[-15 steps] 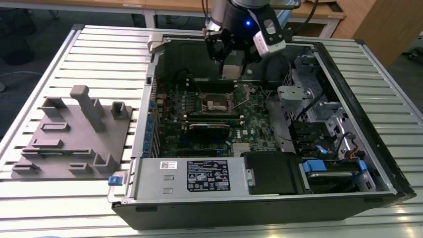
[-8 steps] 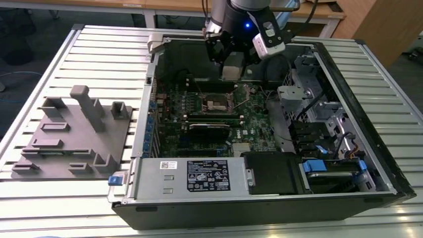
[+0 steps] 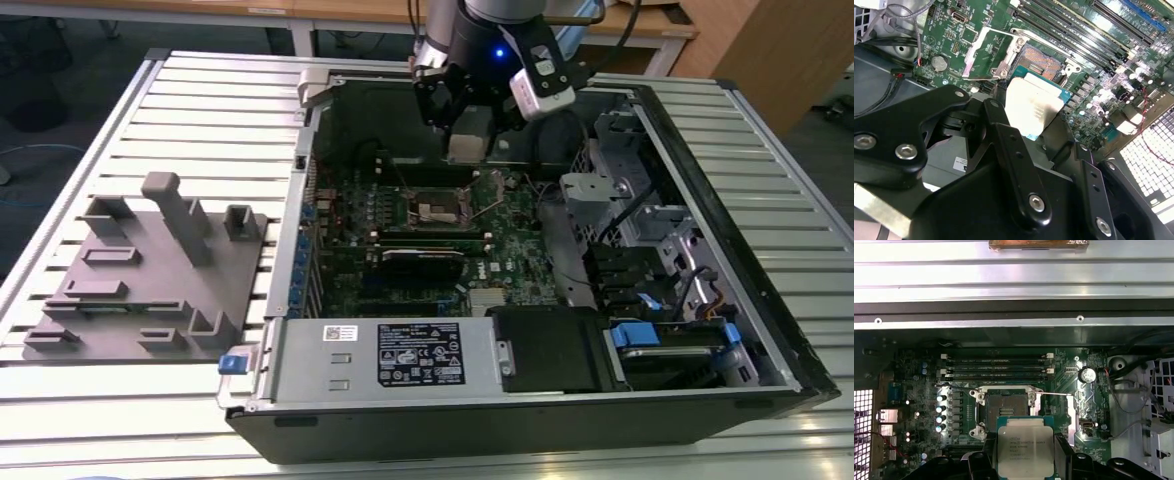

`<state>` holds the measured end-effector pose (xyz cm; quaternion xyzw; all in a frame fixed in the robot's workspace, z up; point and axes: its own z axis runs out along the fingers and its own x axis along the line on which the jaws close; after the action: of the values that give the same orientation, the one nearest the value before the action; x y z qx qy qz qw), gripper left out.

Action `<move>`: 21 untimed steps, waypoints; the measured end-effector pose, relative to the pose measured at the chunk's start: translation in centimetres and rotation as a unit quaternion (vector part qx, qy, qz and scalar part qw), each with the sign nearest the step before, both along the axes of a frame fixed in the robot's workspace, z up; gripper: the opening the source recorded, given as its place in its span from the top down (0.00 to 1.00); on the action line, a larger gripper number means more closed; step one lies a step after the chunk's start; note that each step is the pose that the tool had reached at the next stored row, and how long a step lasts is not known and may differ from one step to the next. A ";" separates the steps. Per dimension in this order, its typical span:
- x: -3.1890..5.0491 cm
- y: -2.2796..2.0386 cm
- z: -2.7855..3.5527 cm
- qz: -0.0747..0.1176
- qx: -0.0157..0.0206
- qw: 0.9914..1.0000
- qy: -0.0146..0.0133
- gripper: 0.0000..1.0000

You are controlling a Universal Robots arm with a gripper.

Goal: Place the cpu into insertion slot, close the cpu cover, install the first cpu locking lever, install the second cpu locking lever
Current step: 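Place the cpu into insertion slot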

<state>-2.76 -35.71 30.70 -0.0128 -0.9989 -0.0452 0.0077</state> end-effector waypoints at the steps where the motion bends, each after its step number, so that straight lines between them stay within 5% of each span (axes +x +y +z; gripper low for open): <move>1: -0.02 0.00 0.00 0.000 0.000 1.000 0.000 0.46; 21: -0.22 0.00 -0.44 0.000 0.000 1.000 0.000 0.46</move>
<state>-2.98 -35.71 30.25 -0.0127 -0.9989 -0.0452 0.0077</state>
